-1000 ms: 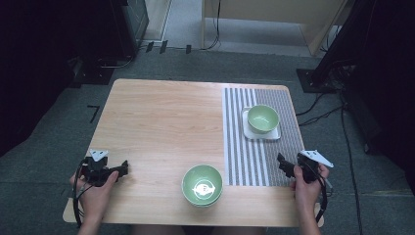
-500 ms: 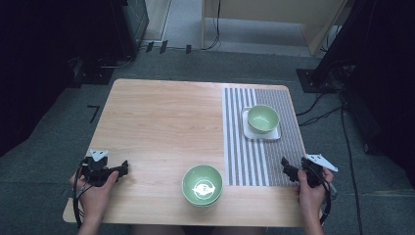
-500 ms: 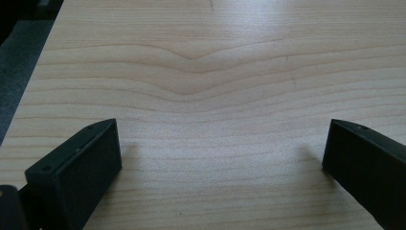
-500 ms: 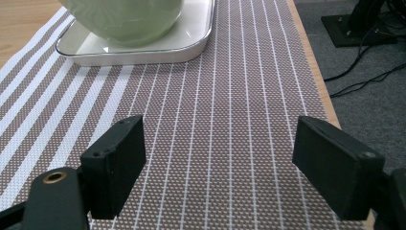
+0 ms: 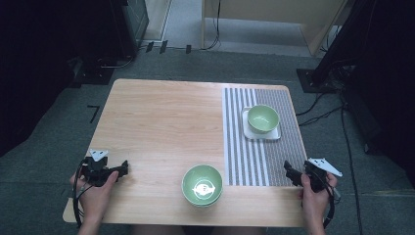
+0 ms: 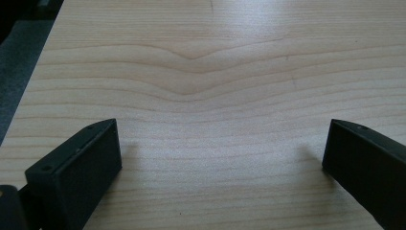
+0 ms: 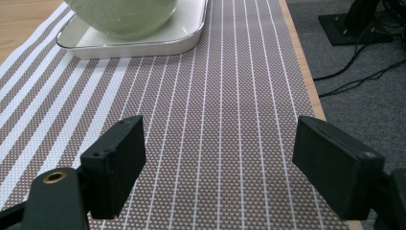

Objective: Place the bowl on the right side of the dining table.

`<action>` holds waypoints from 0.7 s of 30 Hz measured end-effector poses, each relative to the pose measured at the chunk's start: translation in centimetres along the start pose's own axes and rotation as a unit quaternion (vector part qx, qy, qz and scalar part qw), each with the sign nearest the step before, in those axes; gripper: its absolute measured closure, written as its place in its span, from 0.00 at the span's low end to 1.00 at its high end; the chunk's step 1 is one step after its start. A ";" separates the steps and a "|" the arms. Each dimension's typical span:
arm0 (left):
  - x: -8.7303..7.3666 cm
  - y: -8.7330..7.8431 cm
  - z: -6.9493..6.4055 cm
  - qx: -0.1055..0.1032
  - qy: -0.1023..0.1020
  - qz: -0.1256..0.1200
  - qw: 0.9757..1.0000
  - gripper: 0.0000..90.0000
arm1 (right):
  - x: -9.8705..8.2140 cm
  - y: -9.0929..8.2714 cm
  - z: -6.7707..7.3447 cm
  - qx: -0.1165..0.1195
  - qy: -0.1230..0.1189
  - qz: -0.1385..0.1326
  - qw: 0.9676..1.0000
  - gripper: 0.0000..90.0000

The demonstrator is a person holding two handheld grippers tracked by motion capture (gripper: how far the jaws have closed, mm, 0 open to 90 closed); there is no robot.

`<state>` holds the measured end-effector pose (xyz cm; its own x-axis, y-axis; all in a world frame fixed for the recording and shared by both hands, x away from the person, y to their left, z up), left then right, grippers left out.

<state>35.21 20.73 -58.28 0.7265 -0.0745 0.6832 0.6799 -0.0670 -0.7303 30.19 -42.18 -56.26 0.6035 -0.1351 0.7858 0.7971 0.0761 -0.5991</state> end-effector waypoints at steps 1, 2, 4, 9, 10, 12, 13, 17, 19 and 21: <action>0.0 0.0 0.0 0.000 0.000 0.000 1.000 0.00 | -0.2 -0.1 -0.1 -0.001 0.002 0.001 1.000 0.21; 0.0 0.0 0.0 0.000 0.000 0.000 1.000 0.00 | -0.2 -0.1 -0.1 -0.001 0.002 0.001 1.000 0.21; 0.0 0.0 0.0 0.000 0.000 0.000 1.000 0.00 | -0.4 -0.2 -0.2 0.000 0.005 0.002 1.000 0.21; 0.0 0.0 0.0 0.000 0.000 0.000 1.000 0.00 | -0.7 -0.5 -0.3 -0.001 0.008 0.002 1.000 0.21; 0.0 0.0 0.0 0.000 0.000 0.000 1.000 0.00 | -0.8 -0.6 -0.4 -0.002 0.008 0.004 1.000 0.21; 0.0 0.0 0.0 0.000 0.000 0.000 1.000 0.00 | -0.8 -0.7 -0.5 -0.004 0.007 0.004 1.000 0.21; 0.0 0.0 0.0 0.000 0.000 0.000 1.000 0.00 | -0.9 -0.8 -0.6 -0.005 0.006 0.003 1.000 0.21; 0.0 0.0 0.0 0.000 0.000 0.000 1.000 0.00 | -1.2 -1.2 -0.7 -0.007 0.006 0.006 1.000 0.21; 0.0 0.0 0.0 0.000 0.000 0.000 1.000 0.00 | -1.2 -1.2 -0.8 -0.007 0.004 0.004 1.000 0.21; 0.0 0.0 0.0 0.000 0.000 0.000 1.000 0.00 | -1.4 -1.4 -0.8 -0.008 0.003 0.004 1.000 0.21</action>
<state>35.22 20.72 -58.28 0.7263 -0.0742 0.6834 0.6801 -0.0672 -0.7300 28.19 -42.94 -56.61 0.6097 -0.1413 0.7799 0.7917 0.0617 -0.6078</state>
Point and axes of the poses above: each handheld gripper's, and its own axes: y roughly forward along the jaws, x roughly out of its top, z roughly to its left, the point moved 9 cm from there along y, roughly forward along the jaws, and after that the axes turned 2 degrees about z, right-handed, at the moved point
